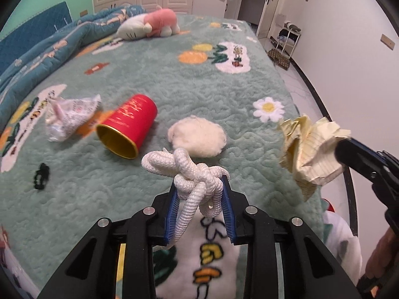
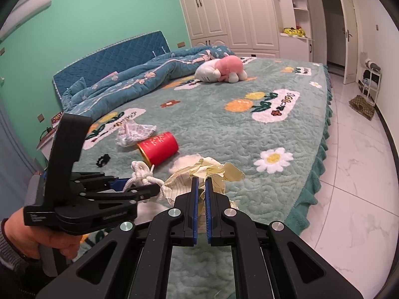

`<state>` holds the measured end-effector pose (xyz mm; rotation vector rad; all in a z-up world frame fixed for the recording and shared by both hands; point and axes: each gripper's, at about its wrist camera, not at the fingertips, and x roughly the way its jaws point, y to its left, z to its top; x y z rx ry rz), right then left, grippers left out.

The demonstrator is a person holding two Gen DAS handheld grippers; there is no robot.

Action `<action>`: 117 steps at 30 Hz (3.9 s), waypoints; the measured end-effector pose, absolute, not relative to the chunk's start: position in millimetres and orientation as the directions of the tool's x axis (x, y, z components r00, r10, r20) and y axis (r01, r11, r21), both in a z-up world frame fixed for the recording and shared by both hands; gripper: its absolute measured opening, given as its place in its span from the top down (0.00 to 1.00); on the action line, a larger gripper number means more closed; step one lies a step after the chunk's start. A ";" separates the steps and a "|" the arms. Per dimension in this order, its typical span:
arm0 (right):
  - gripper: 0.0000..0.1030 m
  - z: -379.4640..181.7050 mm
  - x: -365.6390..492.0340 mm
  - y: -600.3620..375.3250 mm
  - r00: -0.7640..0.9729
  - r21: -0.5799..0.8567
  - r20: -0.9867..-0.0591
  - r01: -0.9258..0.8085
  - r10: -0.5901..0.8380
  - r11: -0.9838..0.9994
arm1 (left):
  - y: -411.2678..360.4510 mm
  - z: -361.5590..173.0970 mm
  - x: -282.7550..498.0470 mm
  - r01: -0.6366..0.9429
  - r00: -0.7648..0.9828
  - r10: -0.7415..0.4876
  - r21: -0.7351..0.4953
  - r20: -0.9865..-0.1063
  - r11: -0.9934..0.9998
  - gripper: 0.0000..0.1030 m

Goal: Collect trash
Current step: 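Carry the rope and yellow paper off the bed over the orange bin, then open the right gripper to drop the paper while the left gripper drops the rope, then move both open grippers back over the bed toward the red cup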

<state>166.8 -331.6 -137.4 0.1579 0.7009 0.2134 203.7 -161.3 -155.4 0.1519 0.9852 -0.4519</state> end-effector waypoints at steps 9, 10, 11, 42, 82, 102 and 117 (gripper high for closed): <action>0.95 -108.0 129.5 -320.3 0.773 0.210 -0.579 -0.168 0.260 0.963 | -154.0 -117.8 165.2 0.449 0.523 -0.310 -0.052 -0.794 0.892 0.68; 0.95 -104.6 124.5 -320.5 0.777 0.208 -0.574 -0.166 0.258 0.964 | -154.7 -115.8 163.2 0.453 0.526 -0.312 -0.050 -0.792 0.890 0.68; 0.95 -100.7 118.5 -321.5 0.784 0.208 -0.567 -0.162 0.254 0.965 | -155.3 -112.1 159.4 0.458 0.530 -0.316 -0.048 -0.787 0.888 0.68; 0.95 -61.0 -34.4 -446.3 0.876 0.230 -0.481 0.169 -0.038 0.958 | -309.1 -70.8 82.1 0.765 0.441 -0.533 -0.007 -0.722 0.644 0.68; 0.95 -300.7 -94.0 -654.6 0.566 0.302 -0.803 0.656 -0.186 0.691 | -540.6 -267.9 54.6 0.918 -0.057 -0.383 -0.200 -0.922 0.344 0.67; 0.71 -373.4 -90.9 -667.1 0.498 0.321 -0.858 0.713 -0.126 0.624 | -551.3 -326.1 54.2 0.891 -0.159 -0.274 -0.257 -0.949 0.374 0.48; 0.70 -344.8 -103.2 -671.7 0.504 0.285 -0.840 0.725 -0.201 0.628 | -550.6 -318.4 53.0 0.901 -0.129 -0.305 -0.239 -0.944 0.361 0.24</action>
